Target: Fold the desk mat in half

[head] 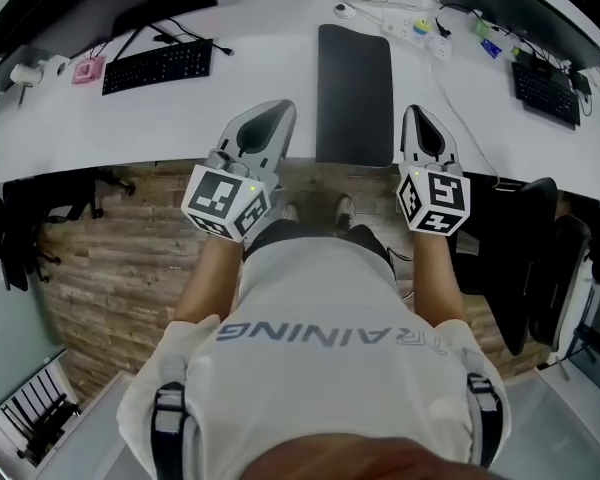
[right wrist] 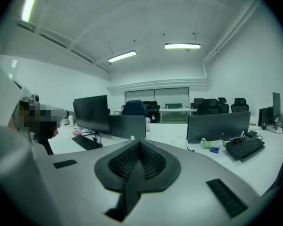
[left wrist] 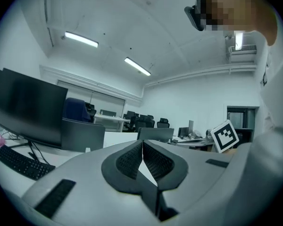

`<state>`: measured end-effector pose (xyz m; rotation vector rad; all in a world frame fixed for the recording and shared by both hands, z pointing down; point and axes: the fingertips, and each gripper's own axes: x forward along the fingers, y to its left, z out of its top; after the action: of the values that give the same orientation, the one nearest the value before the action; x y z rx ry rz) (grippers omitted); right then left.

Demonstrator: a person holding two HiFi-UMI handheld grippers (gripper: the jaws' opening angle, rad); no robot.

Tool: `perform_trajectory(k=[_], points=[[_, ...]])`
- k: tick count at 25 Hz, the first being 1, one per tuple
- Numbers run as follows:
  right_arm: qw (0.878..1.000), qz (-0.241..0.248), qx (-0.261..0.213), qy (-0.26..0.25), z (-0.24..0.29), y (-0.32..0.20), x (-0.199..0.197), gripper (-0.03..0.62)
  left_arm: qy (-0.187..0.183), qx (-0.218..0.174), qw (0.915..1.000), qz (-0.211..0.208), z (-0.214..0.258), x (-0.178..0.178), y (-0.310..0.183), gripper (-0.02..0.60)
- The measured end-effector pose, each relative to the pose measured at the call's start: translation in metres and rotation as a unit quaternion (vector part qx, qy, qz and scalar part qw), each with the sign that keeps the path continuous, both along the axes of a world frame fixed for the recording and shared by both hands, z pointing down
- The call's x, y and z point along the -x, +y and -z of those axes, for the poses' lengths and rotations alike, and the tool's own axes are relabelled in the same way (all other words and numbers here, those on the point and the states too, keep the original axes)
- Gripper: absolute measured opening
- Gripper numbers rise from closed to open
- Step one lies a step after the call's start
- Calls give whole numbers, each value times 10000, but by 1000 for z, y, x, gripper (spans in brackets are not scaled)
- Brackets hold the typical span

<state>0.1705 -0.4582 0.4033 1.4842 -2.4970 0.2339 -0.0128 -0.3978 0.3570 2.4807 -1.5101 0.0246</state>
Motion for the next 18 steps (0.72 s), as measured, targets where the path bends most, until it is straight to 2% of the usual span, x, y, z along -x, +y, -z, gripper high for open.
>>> perform_trajectory(k=[9,18], points=[[9957,696,-557,-236,62,11,38,23,-95,-388,9958,822,32,43,28,31],[9913,1094,-660,-311,77,25,52,23,-50,-608,9924,1072,52,49,51,31]])
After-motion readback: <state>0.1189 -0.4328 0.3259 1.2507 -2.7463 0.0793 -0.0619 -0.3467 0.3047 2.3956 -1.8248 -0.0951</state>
